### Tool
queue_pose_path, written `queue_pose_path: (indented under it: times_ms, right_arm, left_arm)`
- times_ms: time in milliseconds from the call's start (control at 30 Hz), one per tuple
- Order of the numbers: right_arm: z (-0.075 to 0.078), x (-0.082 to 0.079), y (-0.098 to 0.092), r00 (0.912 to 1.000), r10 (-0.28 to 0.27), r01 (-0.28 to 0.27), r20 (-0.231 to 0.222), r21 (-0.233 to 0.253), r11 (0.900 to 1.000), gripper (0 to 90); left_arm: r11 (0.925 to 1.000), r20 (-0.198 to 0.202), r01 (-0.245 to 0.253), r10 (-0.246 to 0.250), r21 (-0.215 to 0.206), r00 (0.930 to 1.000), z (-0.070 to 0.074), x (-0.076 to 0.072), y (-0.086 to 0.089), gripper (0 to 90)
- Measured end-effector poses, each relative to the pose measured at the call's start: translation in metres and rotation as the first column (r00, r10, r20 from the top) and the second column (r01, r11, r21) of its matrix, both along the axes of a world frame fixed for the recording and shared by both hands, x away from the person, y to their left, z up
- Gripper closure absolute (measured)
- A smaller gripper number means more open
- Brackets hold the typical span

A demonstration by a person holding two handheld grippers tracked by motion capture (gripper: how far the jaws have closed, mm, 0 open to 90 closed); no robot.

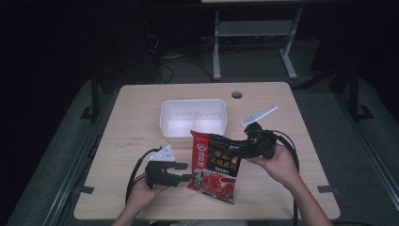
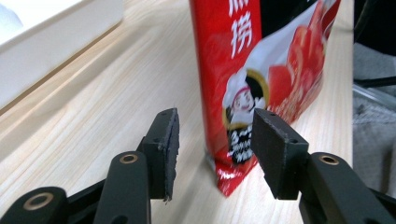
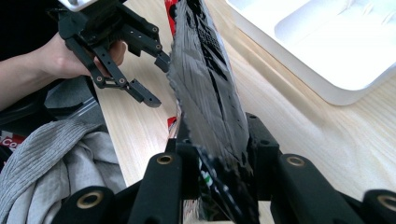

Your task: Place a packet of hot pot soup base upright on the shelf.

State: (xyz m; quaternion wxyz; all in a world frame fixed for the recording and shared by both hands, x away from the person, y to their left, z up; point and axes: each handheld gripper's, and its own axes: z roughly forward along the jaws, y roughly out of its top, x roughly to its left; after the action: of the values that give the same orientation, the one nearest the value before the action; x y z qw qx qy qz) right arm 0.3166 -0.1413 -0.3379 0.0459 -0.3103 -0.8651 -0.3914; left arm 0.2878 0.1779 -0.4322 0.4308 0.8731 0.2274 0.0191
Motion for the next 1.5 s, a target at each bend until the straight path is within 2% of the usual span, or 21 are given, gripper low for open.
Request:
queue_pose_path:
  times_ms: [500, 733, 1067, 1200, 1500]
  right_arm:
    - [0.022, 0.002, 0.004, 0.9979, -0.051, 0.052, 0.039, -0.023, 0.998, 71.0]
    - [0.031, 0.005, 0.007, 0.9971, -0.057, 0.059, 0.051, -0.027, 0.998, 71.0]
    - [0.051, 0.011, 0.011, 0.9938, -0.086, 0.087, 0.070, -0.011, 0.996, 70.9]
    - [0.060, 0.015, 0.014, 0.9911, -0.096, 0.097, 0.092, -0.007, 0.995, 71.0]
    - [0.082, 0.026, 0.025, 0.9856, -0.122, 0.122, 0.117, 0.010, 0.992, 71.0]
  left_arm:
    - [0.9969, 0.036, -0.047, 0.044, 0.064, 0.9984, -0.001, -0.003, 0.017, 47.6]
    - [0.9960, 0.040, -0.060, 0.057, 0.066, 0.9976, -0.001, -0.003, 0.023, 46.4]
    - [0.9925, 0.045, -0.094, 0.090, 0.078, 0.9949, -0.002, -0.001, 0.038, 45.4]
    - [0.9905, 0.046, -0.109, 0.105, 0.084, 0.9934, -0.003, 0.001, 0.044, 45.0]
    - [0.9884, 0.049, -0.099, 0.094, 0.115, 0.9944, -0.004, 0.000, 0.046, 43.8]
